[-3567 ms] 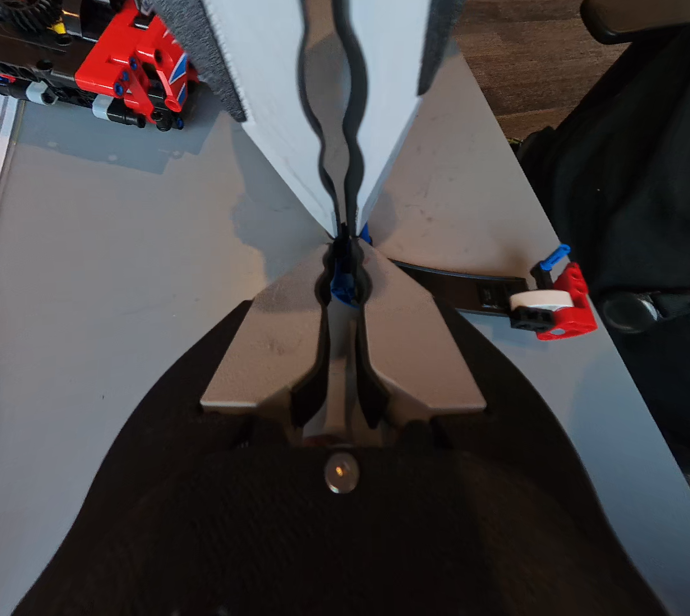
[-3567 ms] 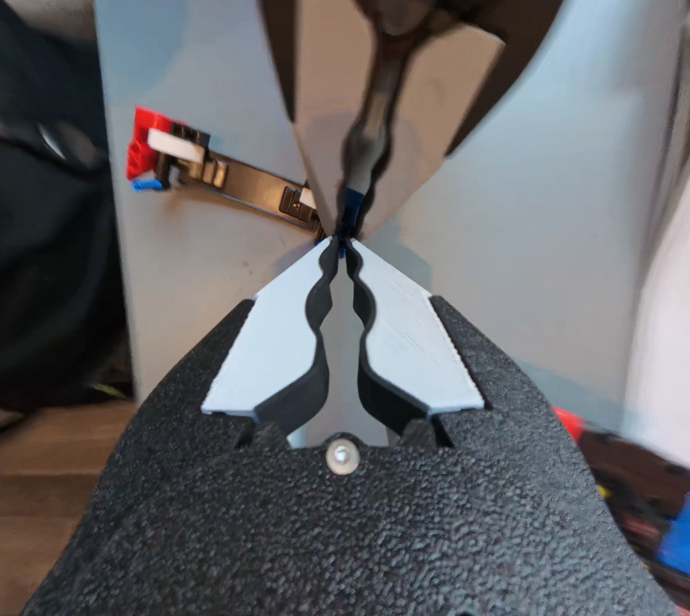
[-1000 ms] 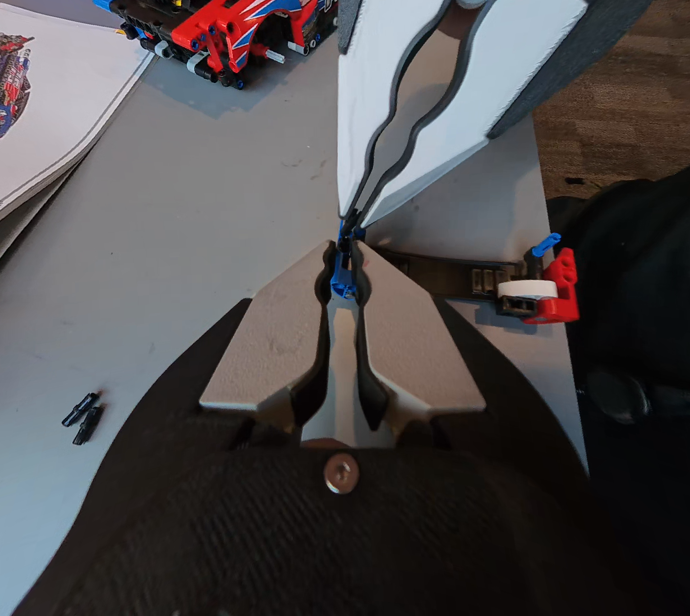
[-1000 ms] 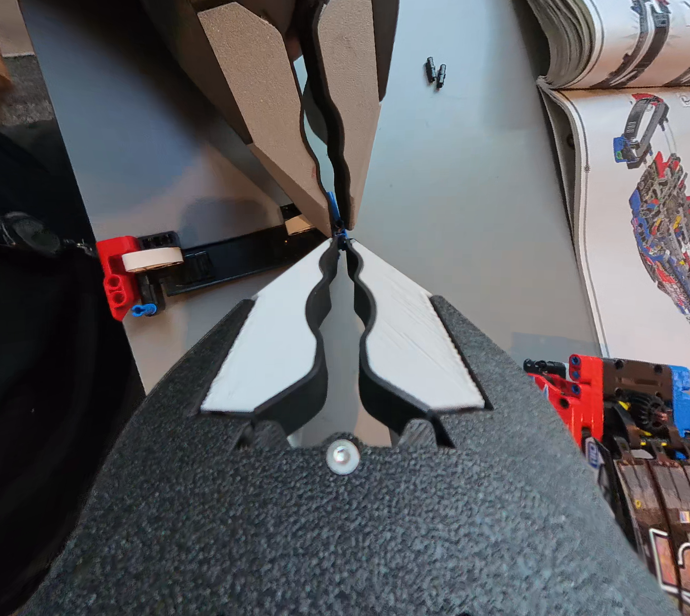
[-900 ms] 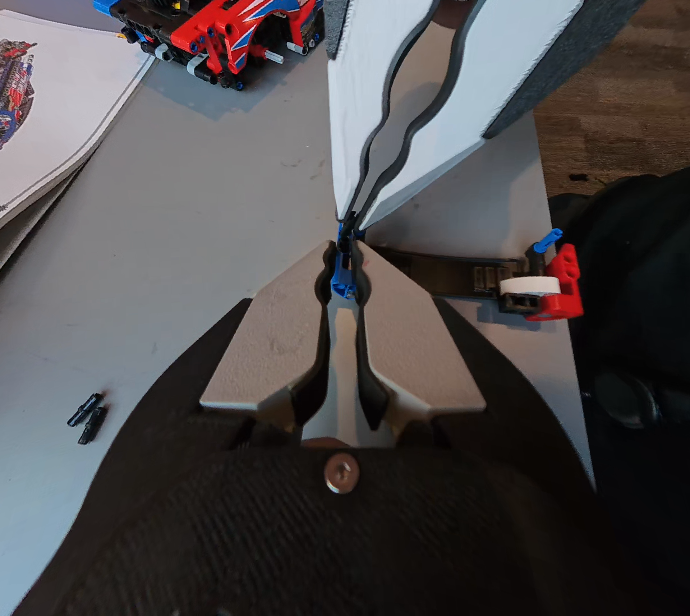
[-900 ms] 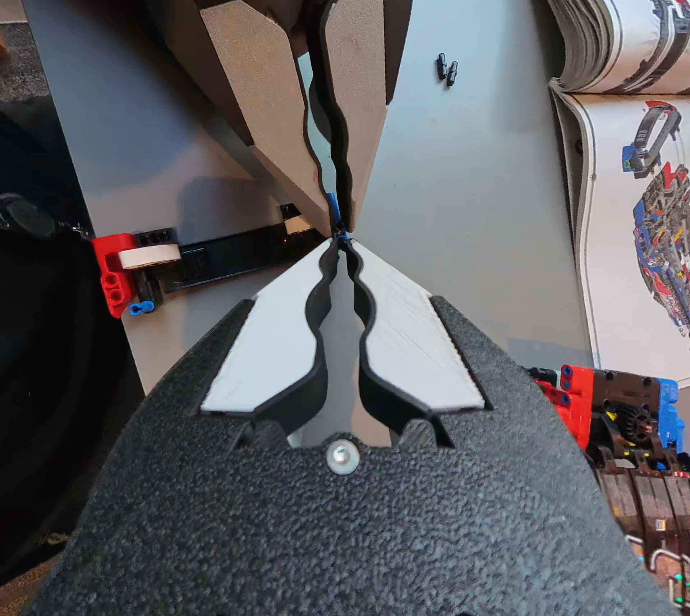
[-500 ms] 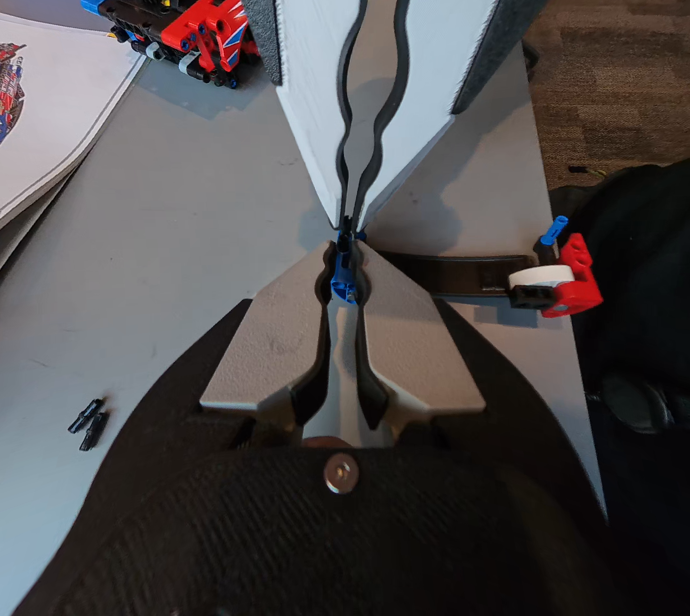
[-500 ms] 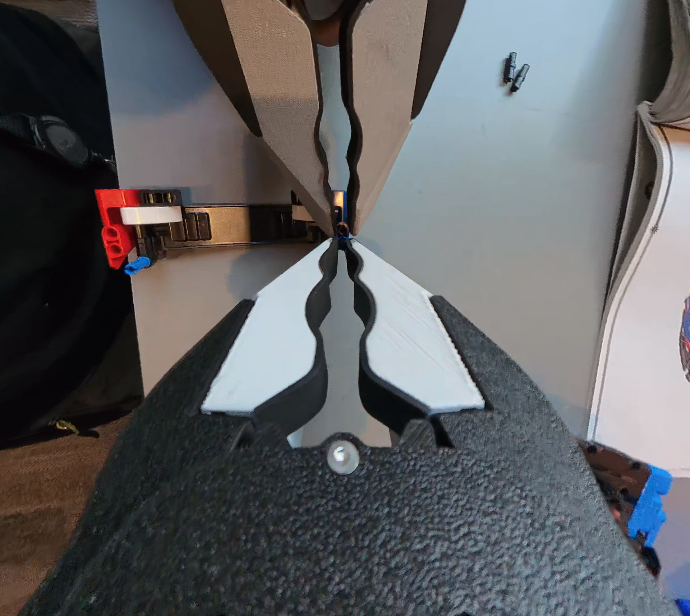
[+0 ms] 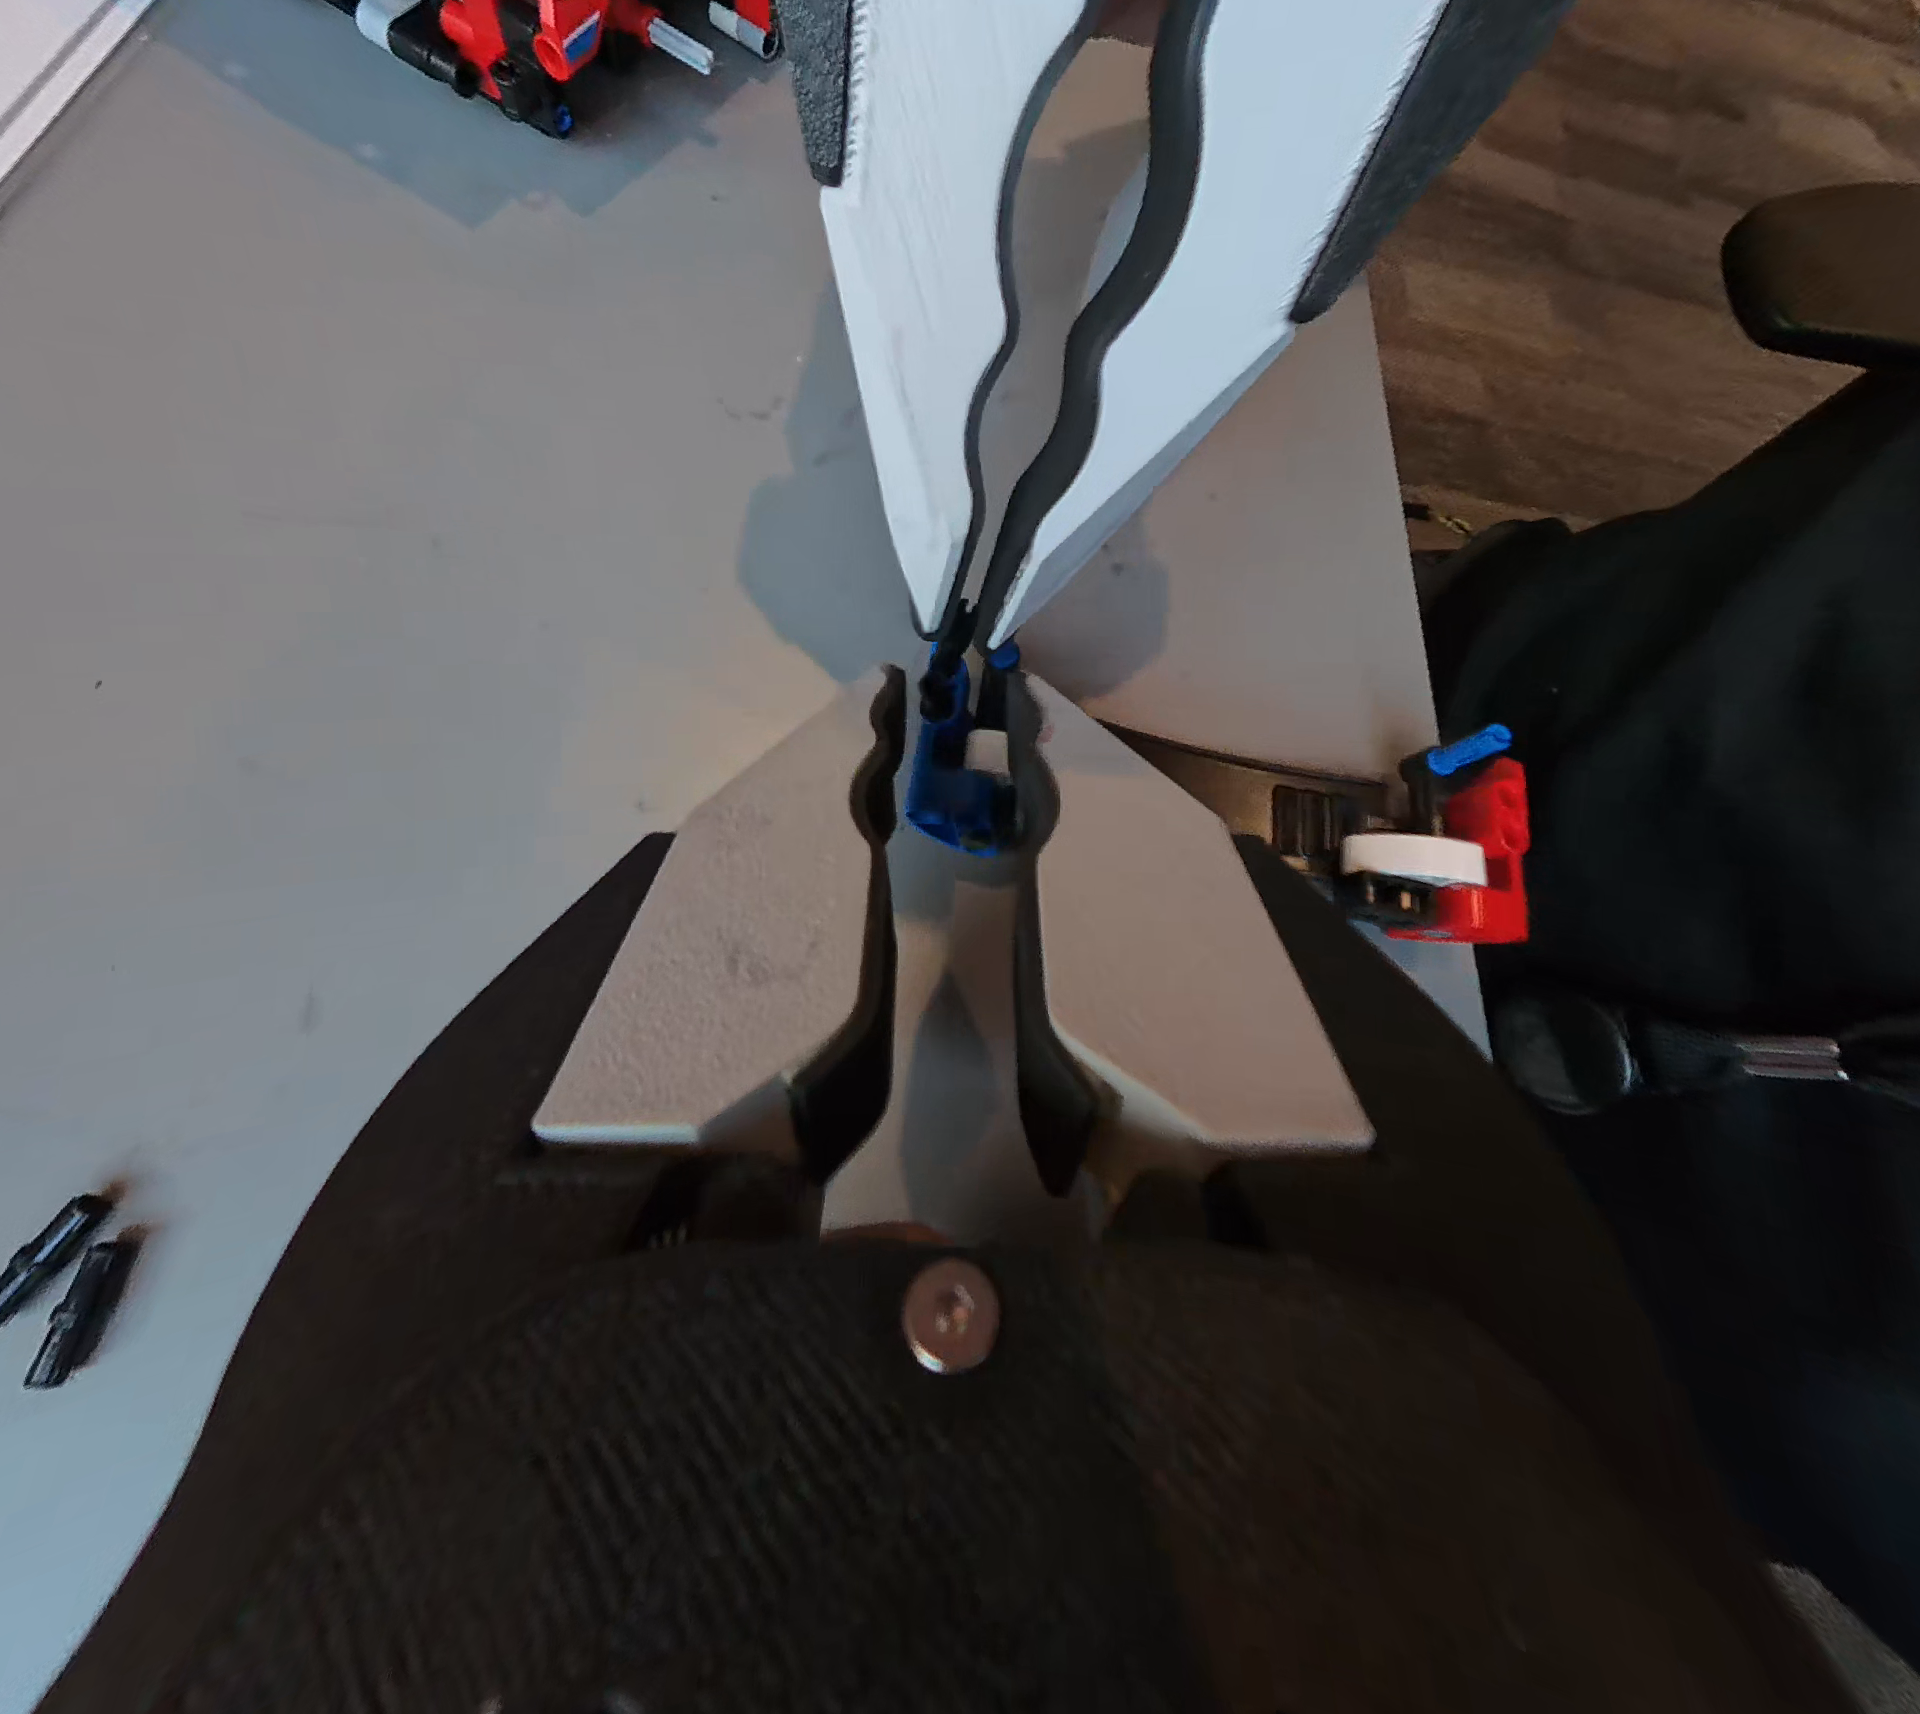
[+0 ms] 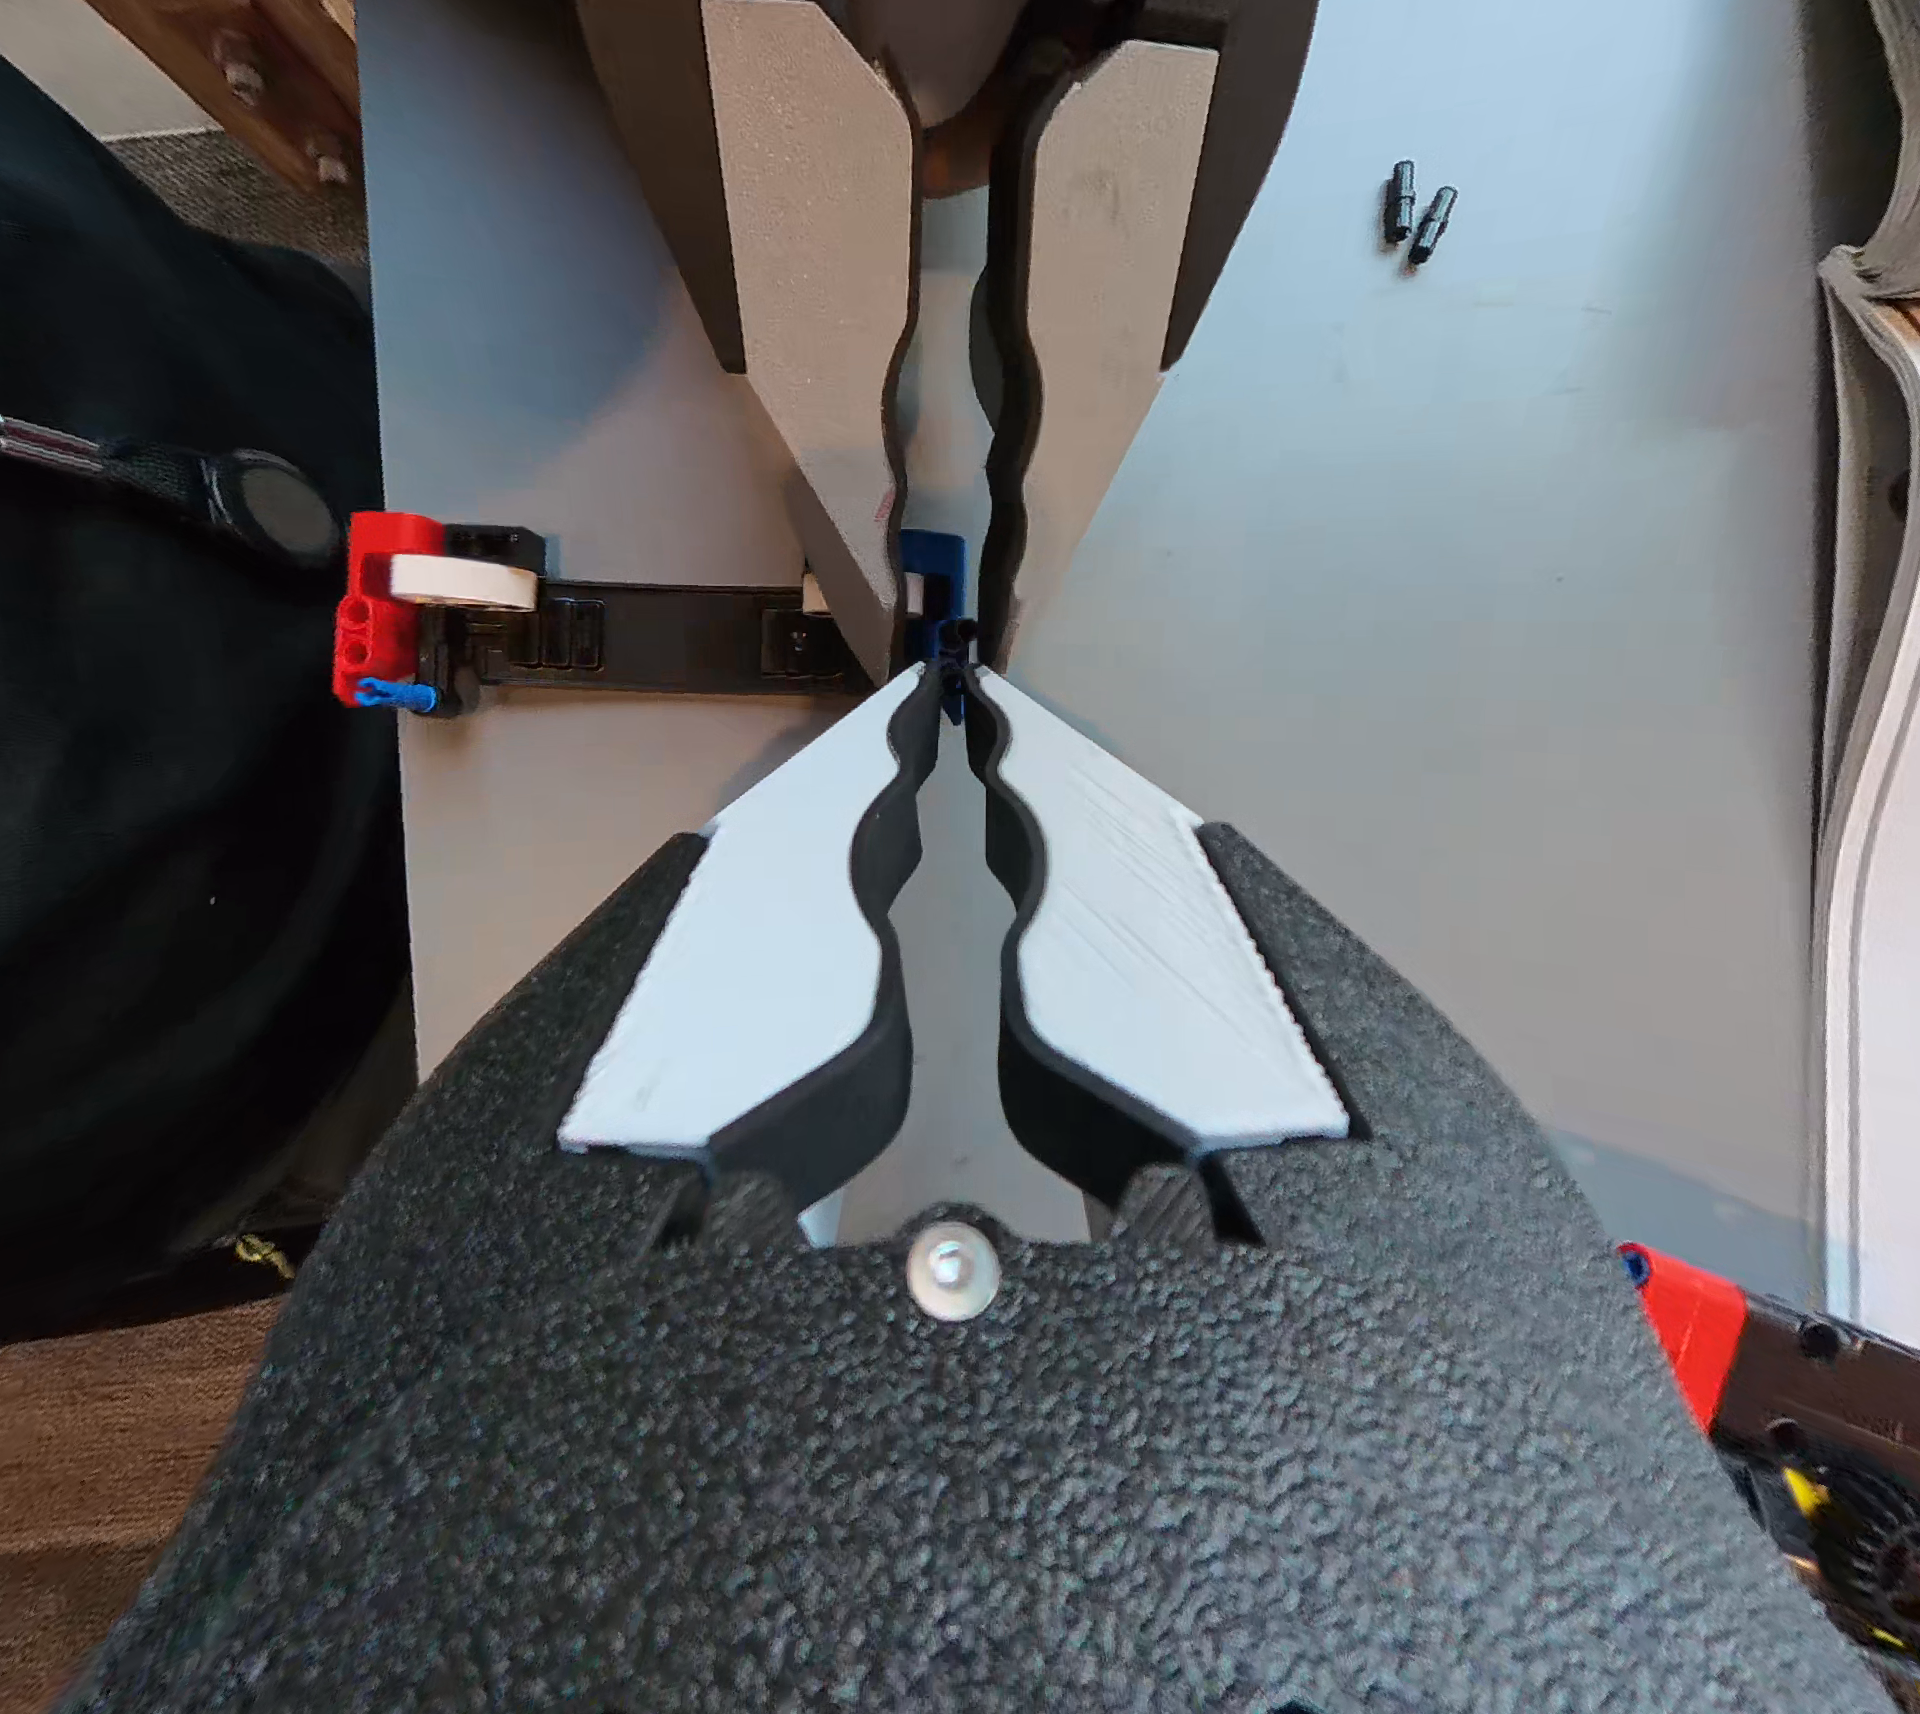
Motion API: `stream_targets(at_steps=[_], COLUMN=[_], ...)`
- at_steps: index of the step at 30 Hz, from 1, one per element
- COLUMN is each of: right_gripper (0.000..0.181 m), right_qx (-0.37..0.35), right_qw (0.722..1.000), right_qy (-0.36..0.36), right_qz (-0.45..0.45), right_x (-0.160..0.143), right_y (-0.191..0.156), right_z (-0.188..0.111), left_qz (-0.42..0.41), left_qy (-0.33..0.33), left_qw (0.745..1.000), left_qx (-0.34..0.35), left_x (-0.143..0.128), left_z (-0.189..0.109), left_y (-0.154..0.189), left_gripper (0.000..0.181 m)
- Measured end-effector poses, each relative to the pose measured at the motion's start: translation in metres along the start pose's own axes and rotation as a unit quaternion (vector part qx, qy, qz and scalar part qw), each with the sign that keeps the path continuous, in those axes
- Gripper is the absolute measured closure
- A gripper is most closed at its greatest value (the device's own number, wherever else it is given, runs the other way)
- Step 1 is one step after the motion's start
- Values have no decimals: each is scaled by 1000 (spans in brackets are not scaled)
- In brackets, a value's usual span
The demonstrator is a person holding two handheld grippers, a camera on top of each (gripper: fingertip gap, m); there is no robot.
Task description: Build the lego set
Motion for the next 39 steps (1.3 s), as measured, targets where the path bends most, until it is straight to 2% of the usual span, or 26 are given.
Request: stream_targets(at_steps=[5, 9, 12, 15, 17, 22, 26, 39], right_gripper=[177, 177, 177, 177, 177, 177, 177, 177], right_qx=[18, 32, 41, 51, 65, 82, 87, 80], right_qw=[999, 998, 996, 994, 992, 990, 990, 992], right_qy=[8, 14, 21, 32, 39, 45, 52, 49], right_qz=[25, 54, 73, 88, 99, 106, 102, 86], right_x=[-2, -3, -5, -7, -9, -8, -4, 1], right_y=[4, 10, 13, 14, 13, 11, 9, 5], right_z=[-2, -2, -1, -1, 0, 2, 2, 1], left_qz=[-10, -24, -24, -46, -45, -31, -50, -38], left_qy=[-8, -24, -32, -37, -32, -29, -11, -14], left_qw=[1000, 998, 998, 995, 994, 995, 992, 995], left_qx=[-12, -44, -56, -82, -95, -87, -117, -95], left_x=[2, 2, 3, 0, -1, -2, -6, -7], left_z=[-7, -8, -6, -4, -4, -5, -5, -9], left_y=[-5, -8, -9, -9, -8, -6, -7, -7], left_gripper=[167, 177, 177, 168, 174, 175, 172, 176])
Point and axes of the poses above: each gripper's, where its closed fingertips meet, z out along the fingers, x out of its top, y = z × x across the jaws, the point moved 9 cm from there along -z, back along the fingers, and after that the axes turned 15 degrees about -x, right-handed, at the moved point
